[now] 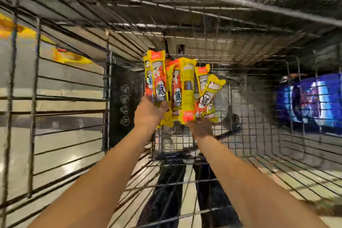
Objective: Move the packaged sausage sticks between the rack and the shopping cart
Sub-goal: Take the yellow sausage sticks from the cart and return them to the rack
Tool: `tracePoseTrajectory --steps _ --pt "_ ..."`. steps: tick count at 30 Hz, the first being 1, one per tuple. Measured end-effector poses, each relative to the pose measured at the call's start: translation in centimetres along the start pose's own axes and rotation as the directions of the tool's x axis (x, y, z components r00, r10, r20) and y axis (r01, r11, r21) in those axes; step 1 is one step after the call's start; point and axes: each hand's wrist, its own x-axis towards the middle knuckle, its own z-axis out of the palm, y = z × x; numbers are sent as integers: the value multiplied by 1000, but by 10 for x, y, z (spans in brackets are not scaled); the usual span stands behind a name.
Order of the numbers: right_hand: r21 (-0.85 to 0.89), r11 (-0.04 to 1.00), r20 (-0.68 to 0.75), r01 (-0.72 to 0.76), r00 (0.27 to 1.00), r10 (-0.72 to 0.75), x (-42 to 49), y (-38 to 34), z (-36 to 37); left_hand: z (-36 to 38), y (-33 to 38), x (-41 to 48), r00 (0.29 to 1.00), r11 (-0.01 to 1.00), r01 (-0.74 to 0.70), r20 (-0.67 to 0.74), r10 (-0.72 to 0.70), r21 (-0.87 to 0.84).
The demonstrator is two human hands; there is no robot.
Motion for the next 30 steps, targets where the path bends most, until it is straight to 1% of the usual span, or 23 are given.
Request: tracePoseTrajectory --steps 2,4,6,7,9,10,11,13,14,16,17,19,20,23,25,28,30 --pt "43 997 -56 64 997 -62 5 -2 10 2 -4 5 1000 1000 17 -14 -17 24" --pt "74 993 -105 88 991 -80 5 -2 16 4 -8 12 999 999 34 5 -34 -24" --pt "92 989 -178 116 979 -99 31 14 17 4 -9 17 998 996 32 62 -27 -81" --pt "98 989 -188 114 978 -94 36 15 15 4 -10 18 994 991 35 109 -21 -127" --pt "130 987 -151 90 986 -70 44 19 11 1 -7 16 976 959 104 214 -47 -265" --pt "132 989 -130 60 991 -43 34 14 7 -2 -4 11 963 936 151 260 -66 -319" --pt "113 992 -169 64 985 -44 6 -1 2 -3 -4 8 955 915 169 289 -61 -366" --pt "78 997 -247 0 969 19 -11 -4 -8 -5 -5 0 954 866 170 299 -24 -471" --pt "75 997 -261 -26 964 45 -19 -4 -14 -9 -4 -5 958 843 160 285 -8 -514" --pt "72 997 -302 -40 951 61 -43 -7 -27 -18 -1 -19 962 806 183 272 -29 -563" --pt "122 992 -315 -29 947 67 -53 -9 -34 -22 0 -25 959 799 197 281 -37 -568" --pt "153 988 -339 0 939 53 -84 -13 -54 -34 5 -43 953 819 192 303 -22 -541" --pt "141 990 -337 18 941 32 -100 -14 -64 -40 6 -50 951 828 182 309 -11 -531" --pt "118 984 -331 135 939 -89 -146 -12 -100 -61 19 -86 947 872 149 321 10 -466" --pt "149 972 -351 182 928 -121 -176 -2 -122 -67 23 -115 945 904 100 323 44 -416" --pt "252 947 -396 200 914 -88 -216 16 -149 -79 25 -158 945 907 59 316 85 -418" --pt "361 904 -407 228 911 -67 -247 31 -168 -81 30 -175 927 926 37 358 108 -375"
